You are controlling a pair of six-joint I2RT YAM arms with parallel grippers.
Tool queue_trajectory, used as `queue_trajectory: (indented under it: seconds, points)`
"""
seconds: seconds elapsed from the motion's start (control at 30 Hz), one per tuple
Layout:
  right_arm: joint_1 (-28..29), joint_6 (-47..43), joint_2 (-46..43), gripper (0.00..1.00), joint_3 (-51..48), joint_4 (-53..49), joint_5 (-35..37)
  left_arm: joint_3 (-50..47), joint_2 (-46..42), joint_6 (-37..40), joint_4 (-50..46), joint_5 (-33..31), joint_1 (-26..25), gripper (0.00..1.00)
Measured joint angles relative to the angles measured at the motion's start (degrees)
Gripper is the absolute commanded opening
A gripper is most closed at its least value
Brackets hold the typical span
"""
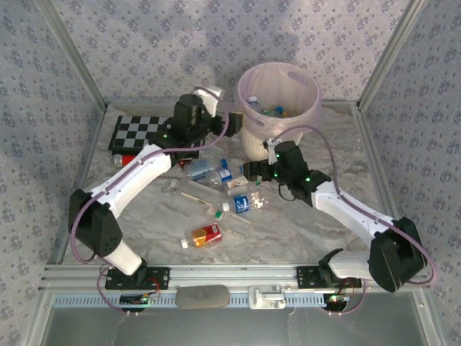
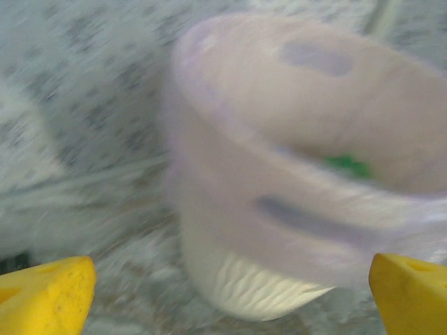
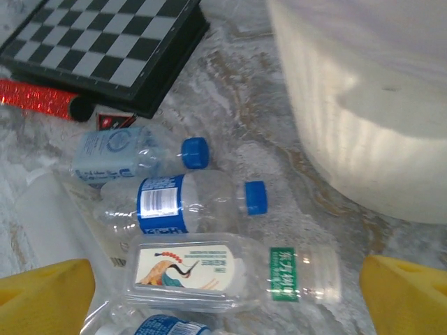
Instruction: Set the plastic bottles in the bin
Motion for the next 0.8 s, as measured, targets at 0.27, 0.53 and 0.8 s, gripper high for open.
queue_trajectory:
  seconds: [0.27, 0.53, 0.8]
  points:
    - [7.3, -5.1, 13.9, 0.99, 11.8, -4.8, -2.4, -24.8, -12.6, -11.1, 3.1, -6.9, 12.3, 1.0]
    - [15.3, -9.1, 27.8, 0.96, 25.3, -9.8, -4.9, -37.9, -26.6, -17.4, 3.2, -9.2, 22.7, 1.0]
    - [17.8, -13.4, 41.3, 0.94, 42.4, -21.5, -5.9, -43.4, -31.2, -18.9, 2.9, -9.4, 25.4, 1.0]
